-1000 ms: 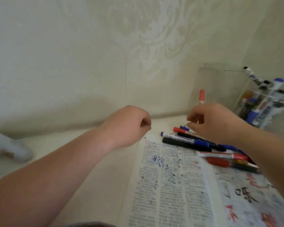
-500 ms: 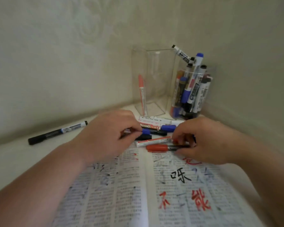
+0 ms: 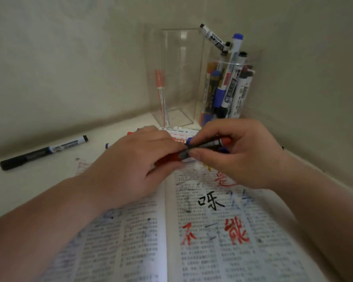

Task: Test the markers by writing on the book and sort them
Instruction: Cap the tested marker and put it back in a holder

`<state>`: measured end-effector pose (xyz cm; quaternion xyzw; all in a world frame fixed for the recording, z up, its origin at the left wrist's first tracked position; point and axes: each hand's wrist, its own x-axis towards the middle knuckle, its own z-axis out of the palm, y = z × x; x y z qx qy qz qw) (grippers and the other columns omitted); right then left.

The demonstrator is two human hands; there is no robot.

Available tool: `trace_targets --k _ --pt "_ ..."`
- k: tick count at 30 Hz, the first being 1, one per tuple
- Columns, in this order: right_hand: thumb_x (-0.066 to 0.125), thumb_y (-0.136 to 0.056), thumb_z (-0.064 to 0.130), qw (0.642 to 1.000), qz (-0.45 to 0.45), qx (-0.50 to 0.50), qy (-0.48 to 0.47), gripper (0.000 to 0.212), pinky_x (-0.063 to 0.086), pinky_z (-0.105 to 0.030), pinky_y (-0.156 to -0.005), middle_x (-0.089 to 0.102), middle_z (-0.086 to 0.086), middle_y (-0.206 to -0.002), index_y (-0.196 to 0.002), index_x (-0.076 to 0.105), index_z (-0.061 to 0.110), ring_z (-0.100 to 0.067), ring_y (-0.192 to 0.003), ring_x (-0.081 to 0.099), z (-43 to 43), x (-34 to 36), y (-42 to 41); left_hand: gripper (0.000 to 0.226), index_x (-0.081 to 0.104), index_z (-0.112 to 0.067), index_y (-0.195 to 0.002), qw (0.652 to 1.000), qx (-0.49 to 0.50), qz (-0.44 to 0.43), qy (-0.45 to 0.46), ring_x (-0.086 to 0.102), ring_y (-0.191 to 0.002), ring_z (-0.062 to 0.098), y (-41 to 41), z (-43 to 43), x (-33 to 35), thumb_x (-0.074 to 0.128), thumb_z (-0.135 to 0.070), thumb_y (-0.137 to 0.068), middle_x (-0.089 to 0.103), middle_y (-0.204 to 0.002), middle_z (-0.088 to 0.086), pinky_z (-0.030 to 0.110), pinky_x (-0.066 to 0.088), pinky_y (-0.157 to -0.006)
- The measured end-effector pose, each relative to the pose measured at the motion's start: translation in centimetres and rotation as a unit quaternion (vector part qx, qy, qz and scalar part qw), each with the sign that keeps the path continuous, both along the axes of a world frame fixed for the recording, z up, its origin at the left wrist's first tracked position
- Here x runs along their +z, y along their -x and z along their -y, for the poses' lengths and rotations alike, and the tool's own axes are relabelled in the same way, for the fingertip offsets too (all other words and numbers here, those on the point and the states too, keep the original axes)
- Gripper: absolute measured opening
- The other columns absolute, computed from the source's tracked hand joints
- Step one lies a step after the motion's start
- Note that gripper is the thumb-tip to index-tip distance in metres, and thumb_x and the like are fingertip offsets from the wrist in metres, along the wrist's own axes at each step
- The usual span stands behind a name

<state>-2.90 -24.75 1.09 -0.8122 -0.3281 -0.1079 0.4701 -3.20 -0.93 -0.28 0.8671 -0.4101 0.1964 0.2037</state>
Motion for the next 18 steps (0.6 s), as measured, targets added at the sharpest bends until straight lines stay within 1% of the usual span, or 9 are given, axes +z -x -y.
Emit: trace_targets --k 2,4,5,7,9,11,12,16,18 --pt "0.083 -0.084 0.016 0.998 -0.008 -0.012 -0.055 0.011 0.051 -0.022 -0.065 0.073 0.011 -0.078 -0.091 0.076 0.021 -0.008 -0.068 0.068 -0.7 -0.2 0.1 0.031 0.064 -0.023 -0.127 0.999 0.018 -0.026 0.036 0.060 -0.096 0.009 0.1 -0.1 0.2 0.053 -0.035 -0.101 0.065 -0.106 -0.012 0.032 0.049 -0.081" --pt "0.082 -0.083 0.009 0.993 -0.043 0.007 -0.107 0.015 0.050 -0.018 -0.063 0.072 0.011 -0.076 -0.091 0.074 0.019 -0.003 -0.065 0.066 -1.5 -0.2 0.3 0.024 0.059 -0.025 -0.123 0.997 0.020 -0.039 0.066 0.059 -0.091 0.007 0.3 0.0 0.1 0.049 -0.030 -0.102 0.060 -0.103 -0.014 0.028 0.047 -0.076" --pt "0.081 -0.083 0.006 0.989 -0.062 0.022 -0.131 0.017 0.052 -0.019 -0.064 0.071 0.009 -0.076 -0.091 0.073 0.018 -0.004 -0.067 0.067 -2.0 -0.2 0.5 0.021 0.055 -0.027 -0.121 0.996 0.017 -0.047 0.078 0.058 -0.087 0.007 0.5 0.2 0.0 0.047 -0.029 -0.102 0.057 -0.100 -0.016 0.029 0.047 -0.073" --pt "0.078 -0.083 0.004 0.982 -0.081 0.039 -0.165 0.018 0.057 -0.028 -0.067 0.070 0.005 -0.078 -0.091 0.070 0.017 -0.010 -0.072 0.068 -2.6 -0.2 0.7 0.018 0.049 -0.032 -0.119 0.992 0.016 -0.076 0.096 0.057 -0.079 0.009 0.8 0.5 -0.2 0.043 -0.034 -0.102 0.055 -0.093 -0.017 0.036 0.047 -0.066" --pt "0.076 -0.084 0.009 0.984 -0.075 0.033 -0.161 0.013 0.058 -0.038 -0.070 0.068 0.002 -0.080 -0.092 0.068 0.016 -0.013 -0.075 0.066 -2.7 -0.4 0.8 0.020 0.049 -0.032 -0.117 0.991 0.020 -0.092 0.100 0.059 -0.075 0.011 1.0 0.6 -0.2 0.039 -0.042 -0.102 0.059 -0.088 -0.014 0.043 0.048 -0.062" --pt "0.075 -0.086 0.015 0.989 -0.059 0.018 -0.134 0.010 0.055 -0.037 -0.069 0.066 0.002 -0.080 -0.092 0.067 0.016 -0.013 -0.074 0.064 -2.7 -0.5 0.7 0.026 0.053 -0.030 -0.117 0.992 0.017 -0.088 0.094 0.062 -0.077 0.013 1.2 0.7 0.0 0.037 -0.044 -0.102 0.063 -0.090 -0.011 0.043 0.049 -0.064" --pt "0.075 -0.087 0.017 0.990 -0.054 0.013 -0.128 0.009 0.054 -0.036 -0.068 0.065 0.003 -0.078 -0.091 0.067 0.017 -0.013 -0.073 0.063 -2.7 -0.6 0.7 0.026 0.054 -0.029 -0.117 0.992 0.015 -0.083 0.092 0.063 -0.079 0.013 1.2 0.8 0.1 0.037 -0.043 -0.103 0.064 -0.091 -0.011 0.040 0.049 -0.066" --pt "0.074 -0.087 0.023 0.987 -0.071 0.012 -0.141 0.010 0.053 -0.043 -0.067 0.064 0.001 -0.074 -0.087 0.066 0.018 -0.019 -0.070 0.062 -2.8 -0.8 0.6 0.025 0.059 -0.028 -0.116 0.992 0.014 -0.068 0.103 0.064 -0.085 0.008 1.4 1.0 0.1 0.040 -0.038 -0.104 0.065 -0.097 -0.014 0.026 0.046 -0.071" --pt "0.073 -0.087 0.023 0.987 -0.084 0.012 -0.136 0.013 0.047 -0.036 -0.063 0.062 0.008 -0.069 -0.087 0.065 0.013 -0.011 -0.064 0.059 -2.7 -0.7 0.6 0.025 0.059 -0.029 -0.116 0.990 0.014 -0.077 0.114 0.065 -0.088 0.007 1.5 1.2 0.0 0.040 -0.038 -0.103 0.065 -0.098 -0.017 0.024 0.047 -0.072"
